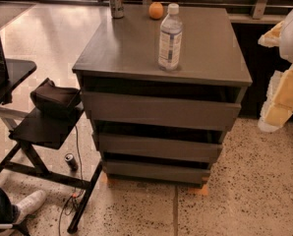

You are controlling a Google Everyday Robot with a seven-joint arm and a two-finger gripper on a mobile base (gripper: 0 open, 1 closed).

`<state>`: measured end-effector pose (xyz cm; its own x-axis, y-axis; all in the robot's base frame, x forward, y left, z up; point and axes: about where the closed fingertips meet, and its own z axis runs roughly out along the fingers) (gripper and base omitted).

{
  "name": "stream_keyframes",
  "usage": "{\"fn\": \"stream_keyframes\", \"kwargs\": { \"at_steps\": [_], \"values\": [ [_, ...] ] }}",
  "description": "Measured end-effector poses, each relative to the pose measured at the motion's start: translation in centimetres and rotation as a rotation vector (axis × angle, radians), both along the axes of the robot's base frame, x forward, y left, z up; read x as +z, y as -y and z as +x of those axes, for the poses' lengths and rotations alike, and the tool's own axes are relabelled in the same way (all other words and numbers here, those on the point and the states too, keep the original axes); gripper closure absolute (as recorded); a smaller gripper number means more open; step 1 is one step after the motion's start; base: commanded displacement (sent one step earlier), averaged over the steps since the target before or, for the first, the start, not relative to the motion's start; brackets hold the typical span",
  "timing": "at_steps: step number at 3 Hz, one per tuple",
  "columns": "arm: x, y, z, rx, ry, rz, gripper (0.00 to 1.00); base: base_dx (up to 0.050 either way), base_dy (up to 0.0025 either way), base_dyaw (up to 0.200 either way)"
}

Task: Move blue plastic bottle near orange

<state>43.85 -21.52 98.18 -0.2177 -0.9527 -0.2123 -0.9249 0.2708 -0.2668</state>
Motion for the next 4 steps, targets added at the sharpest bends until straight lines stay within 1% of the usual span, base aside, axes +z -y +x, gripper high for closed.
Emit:
{"fn": "stream_keyframes", "kwargs": {
  "at_steps": [1,2,3,4],
  "values": [
    [0.1,0.0,0.0,0.0,0.002,0.0,0.0,0.0,0.00005,-0.099],
    [0.1,0.0,0.0,0.0,0.003,0.0,0.0,0.0,0.0,0.0],
    [-0.3,-0.6,0.4,0.007,0.004,0.09,0.0,0.0,0.0,0.0],
    [-1.7,-1.1,1.2,0.028,0.014,0.261,0.0,0.0,0.0,0.0]
  ]
}}
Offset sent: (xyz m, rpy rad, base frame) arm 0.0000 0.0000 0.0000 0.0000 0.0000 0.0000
